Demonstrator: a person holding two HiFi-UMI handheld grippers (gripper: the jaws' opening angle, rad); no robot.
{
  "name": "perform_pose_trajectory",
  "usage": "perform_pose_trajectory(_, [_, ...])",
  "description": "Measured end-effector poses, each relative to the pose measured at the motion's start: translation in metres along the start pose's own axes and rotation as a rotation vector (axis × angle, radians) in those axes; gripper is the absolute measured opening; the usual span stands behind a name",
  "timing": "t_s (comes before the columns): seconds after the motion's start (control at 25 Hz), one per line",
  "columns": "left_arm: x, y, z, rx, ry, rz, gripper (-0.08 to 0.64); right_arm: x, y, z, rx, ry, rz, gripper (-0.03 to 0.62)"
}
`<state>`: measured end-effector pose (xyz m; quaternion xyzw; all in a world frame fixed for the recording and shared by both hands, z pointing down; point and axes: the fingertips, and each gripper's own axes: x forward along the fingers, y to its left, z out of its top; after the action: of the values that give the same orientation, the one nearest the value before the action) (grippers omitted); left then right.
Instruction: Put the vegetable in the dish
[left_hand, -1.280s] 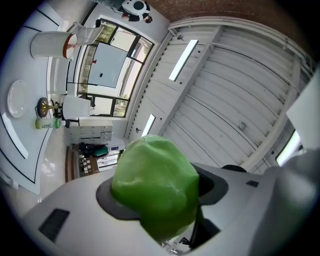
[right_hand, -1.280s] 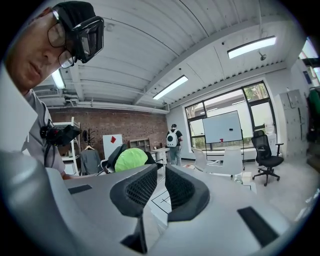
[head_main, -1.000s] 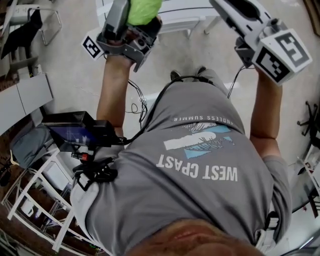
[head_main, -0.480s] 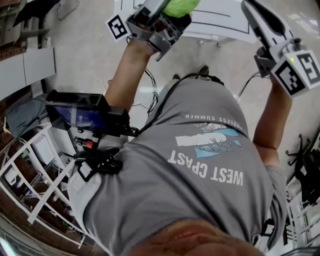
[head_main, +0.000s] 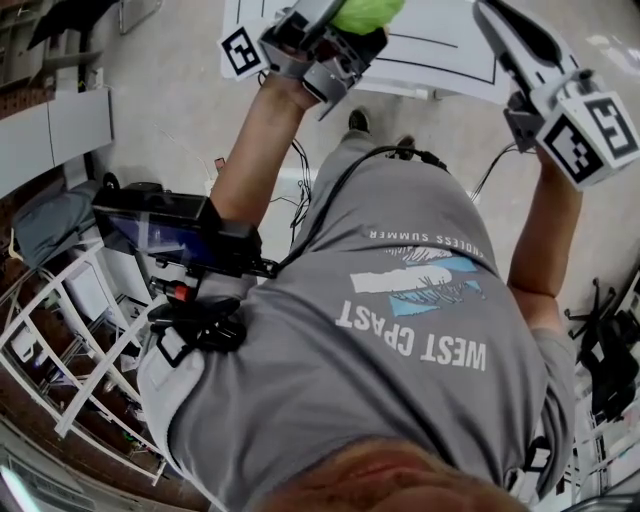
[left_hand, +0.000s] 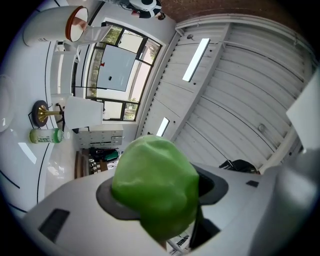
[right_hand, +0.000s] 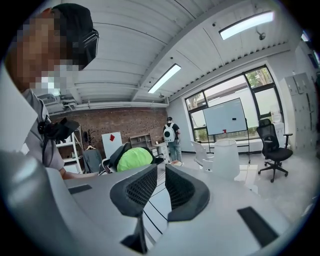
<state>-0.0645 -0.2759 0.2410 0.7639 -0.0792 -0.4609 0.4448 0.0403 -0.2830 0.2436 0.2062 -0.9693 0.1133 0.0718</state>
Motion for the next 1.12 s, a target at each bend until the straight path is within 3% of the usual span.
perform_pose_trajectory(0.16, [0.001, 0.012, 0.004, -0.018, 0.035, 0.020, 0.284, 0.003, -0.007, 0.000, 0.012, 0.003, -0.046, 0.048])
perform_pose_trajectory(0.4, [-0.013, 0.039, 0.076, -0.053, 0.088, 0.042, 0.284, 0.073, -0.025, 0.008, 0.041, 0.013, -0.112, 0.048])
perform_pose_trajectory(0.56, [-0.023, 0.063, 0.103, -0.099, 0.120, 0.048, 0.284, 0.102, -0.035, 0.005, 0.045, 0.032, -0.170, 0.048])
perform_pose_trajectory(0.72, [-0.014, 0.087, 0.103, -0.137, 0.146, 0.056, 0.284, 0.098, -0.057, -0.004, 0.075, 0.040, -0.231, 0.048])
perform_pose_trajectory(1.12, [-0.017, 0.131, 0.095, -0.165, 0.196, 0.157, 0.282, 0.089, -0.079, -0.017, 0.129, 0.057, -0.262, 0.048])
